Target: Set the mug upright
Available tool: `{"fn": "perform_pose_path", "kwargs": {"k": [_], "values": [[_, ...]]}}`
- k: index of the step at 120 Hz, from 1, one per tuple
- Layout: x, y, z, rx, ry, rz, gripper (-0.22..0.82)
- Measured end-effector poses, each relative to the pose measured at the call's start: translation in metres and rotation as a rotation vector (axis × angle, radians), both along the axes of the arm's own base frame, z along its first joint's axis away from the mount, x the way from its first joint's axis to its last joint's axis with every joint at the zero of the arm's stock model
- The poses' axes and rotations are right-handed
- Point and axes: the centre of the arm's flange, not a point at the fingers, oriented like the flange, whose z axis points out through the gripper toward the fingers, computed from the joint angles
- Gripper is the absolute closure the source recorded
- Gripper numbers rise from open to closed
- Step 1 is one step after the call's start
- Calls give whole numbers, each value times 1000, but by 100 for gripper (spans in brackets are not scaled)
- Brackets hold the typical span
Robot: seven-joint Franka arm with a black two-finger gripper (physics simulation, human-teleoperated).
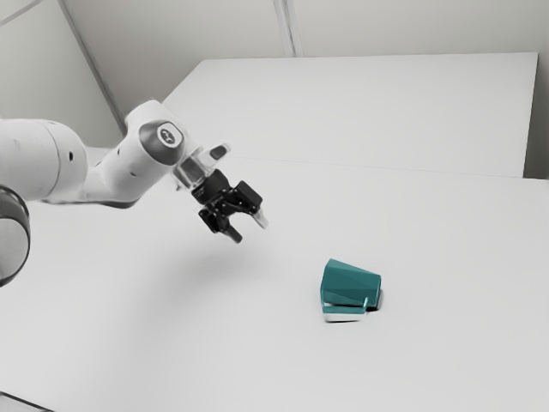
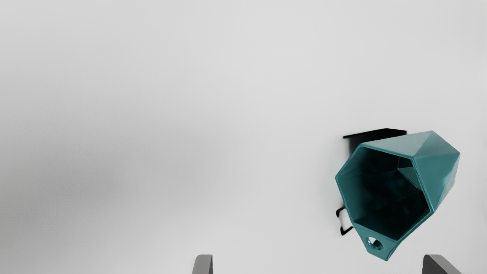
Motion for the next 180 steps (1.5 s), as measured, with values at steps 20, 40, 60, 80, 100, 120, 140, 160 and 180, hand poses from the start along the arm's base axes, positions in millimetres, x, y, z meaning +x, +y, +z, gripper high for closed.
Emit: {"fn": "perform_pose_path", "kwargs": {"k": [20, 40, 60, 80, 100, 120, 140, 160, 180], "values": [[0, -50, -44, -144, 35, -18, 0], [-3, -75, -62, -227, 22, -41, 0], [-10, -97, -69, -271, 2, -81, 0], [-15, -109, -73, -298, -18, -112, 0], [-16, -122, -75, -323, -41, -132, 0], [-14, -134, -72, -345, -69, -147, 0], [-8, -152, -71, -368, -94, -168, 0], [-5, -161, -69, -383, -115, -177, 11], [1, -166, -60, -391, -144, -191, 46]]}}
